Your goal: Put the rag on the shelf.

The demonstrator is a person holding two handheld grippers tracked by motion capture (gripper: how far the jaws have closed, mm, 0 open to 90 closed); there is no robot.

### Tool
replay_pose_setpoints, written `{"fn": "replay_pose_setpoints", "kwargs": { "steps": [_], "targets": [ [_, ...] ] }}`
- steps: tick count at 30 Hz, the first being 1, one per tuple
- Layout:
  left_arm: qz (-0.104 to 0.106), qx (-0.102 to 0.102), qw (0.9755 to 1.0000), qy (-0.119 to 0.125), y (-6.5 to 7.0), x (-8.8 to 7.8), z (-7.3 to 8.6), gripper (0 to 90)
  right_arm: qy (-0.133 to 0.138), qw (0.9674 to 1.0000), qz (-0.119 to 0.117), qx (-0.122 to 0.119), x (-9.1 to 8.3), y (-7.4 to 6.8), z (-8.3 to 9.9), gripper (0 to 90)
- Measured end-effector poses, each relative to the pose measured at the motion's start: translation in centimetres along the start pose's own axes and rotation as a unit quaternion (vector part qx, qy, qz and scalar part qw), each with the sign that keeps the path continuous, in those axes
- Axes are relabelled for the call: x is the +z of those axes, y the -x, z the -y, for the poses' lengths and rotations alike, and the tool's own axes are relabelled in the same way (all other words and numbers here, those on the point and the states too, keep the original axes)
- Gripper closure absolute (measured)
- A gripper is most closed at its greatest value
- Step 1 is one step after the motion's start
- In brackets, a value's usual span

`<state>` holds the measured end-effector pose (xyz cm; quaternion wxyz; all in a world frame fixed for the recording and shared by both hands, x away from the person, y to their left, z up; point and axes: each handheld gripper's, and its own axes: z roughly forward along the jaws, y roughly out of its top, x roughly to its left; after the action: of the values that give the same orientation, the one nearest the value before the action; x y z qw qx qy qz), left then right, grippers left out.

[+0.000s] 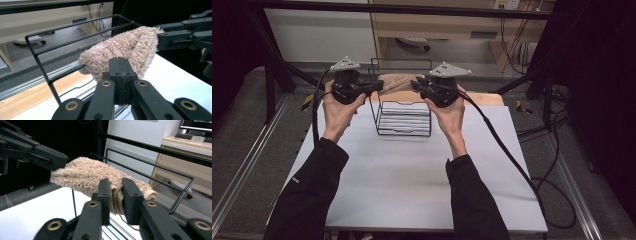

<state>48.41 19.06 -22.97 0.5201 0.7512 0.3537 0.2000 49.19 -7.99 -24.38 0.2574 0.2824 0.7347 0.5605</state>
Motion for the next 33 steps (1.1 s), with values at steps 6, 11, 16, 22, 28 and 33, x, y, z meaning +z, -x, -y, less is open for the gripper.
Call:
{"fn": "replay_pose_setpoints", "kwargs": {
  "steps": [6, 11, 16, 22, 28, 33],
  "targets": [
    [0.001, 0.005, 1.0000, -0.005, 0.2, 0.4, 0.4, 89.5, 0.002, 1.0000, -0.004, -0.002, -0.7, 0.0, -0.3, 65.9],
    [-0.002, 0.012, 0.9999, -0.007, 0.2, 0.5, 0.8, 89.5, 0.023, 0.9996, -0.012, 0.013, -1.2, 0.1, -0.8, 64.6],
    [-0.004, 0.019, 0.9997, -0.012, 0.3, 0.7, 1.4, 89.5, 0.013, 0.9995, -0.024, 0.015, -1.2, 0.1, -0.7, 76.1],
    [-0.007, 0.022, 0.9996, -0.018, 0.3, 1.0, 2.1, 89.4, -0.031, 0.9988, -0.035, 0.014, -0.6, -0.4, -0.1, 84.8],
    [-0.011, 0.024, 0.9995, -0.019, 0.0, 1.4, 2.5, 89.4, -0.058, 0.9979, -0.023, 0.017, -0.1, -0.5, 0.4, 81.5],
    [-0.017, 0.029, 0.9992, -0.020, 0.1, 1.8, 2.6, 89.4, -0.070, 0.9970, -0.012, 0.031, 0.7, 0.0, 1.1, 85.0]
  ]
}}
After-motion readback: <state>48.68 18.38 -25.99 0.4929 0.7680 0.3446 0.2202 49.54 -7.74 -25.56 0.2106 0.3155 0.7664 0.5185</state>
